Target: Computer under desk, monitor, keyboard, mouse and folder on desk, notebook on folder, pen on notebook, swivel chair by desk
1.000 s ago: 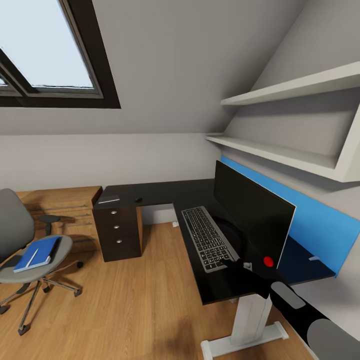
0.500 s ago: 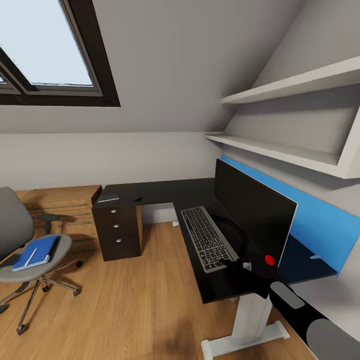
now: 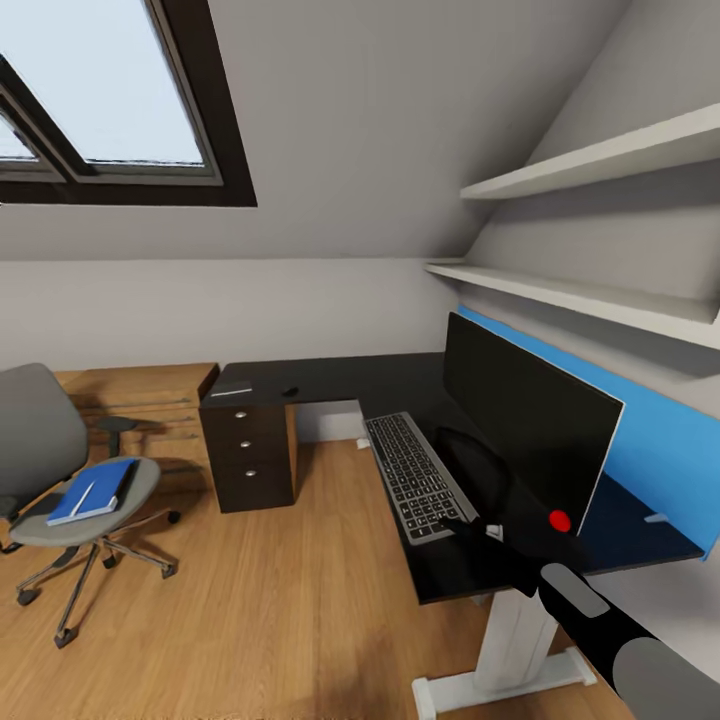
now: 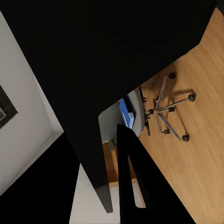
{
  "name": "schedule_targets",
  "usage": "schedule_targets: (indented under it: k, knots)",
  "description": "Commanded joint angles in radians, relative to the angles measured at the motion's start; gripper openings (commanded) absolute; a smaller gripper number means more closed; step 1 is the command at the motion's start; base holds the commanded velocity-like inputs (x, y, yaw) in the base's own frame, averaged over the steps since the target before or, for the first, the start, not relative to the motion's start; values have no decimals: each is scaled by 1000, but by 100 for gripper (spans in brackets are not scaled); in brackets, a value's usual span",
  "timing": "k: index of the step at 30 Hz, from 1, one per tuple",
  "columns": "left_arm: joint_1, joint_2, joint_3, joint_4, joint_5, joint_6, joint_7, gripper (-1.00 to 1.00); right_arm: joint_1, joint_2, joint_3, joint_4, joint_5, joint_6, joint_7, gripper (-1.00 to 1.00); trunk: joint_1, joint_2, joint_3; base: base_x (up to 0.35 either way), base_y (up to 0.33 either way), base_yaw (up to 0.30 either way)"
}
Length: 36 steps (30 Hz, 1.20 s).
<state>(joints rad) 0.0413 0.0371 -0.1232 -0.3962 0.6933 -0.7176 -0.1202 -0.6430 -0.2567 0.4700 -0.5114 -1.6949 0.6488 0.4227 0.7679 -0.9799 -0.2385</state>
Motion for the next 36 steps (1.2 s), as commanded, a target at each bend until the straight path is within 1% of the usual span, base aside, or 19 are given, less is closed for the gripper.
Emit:
schedule_targets:
  k: [1,25,29,34,36]
  knots:
    - [0,1,-6,-1,11,-2,-4,100,-1,-1,6,1,-5,0,6,-100,4,-8,-5,0,0,65]
    - [0,1,-4,-1,11,-2,-4,100,-1,-4,1,4,-6,0,1,-100,96,-176,-81,0,0,6]
    - [0,1,-4,-1,11,-3,-4,100,-1,-5,0,5,-6,-10,1,-100,96,-176,-81,0,0,0]
    - [0,1,-5,-1,8,-5,-7,100,-1,-4,0,7,-6,-53,1,-100,96,-176,-81,0,0,0]
    - [0,1,-5,-1,7,-6,-8,100,-1,-4,-1,7,-6,-59,1,-100,96,-176,-81,0,0,0]
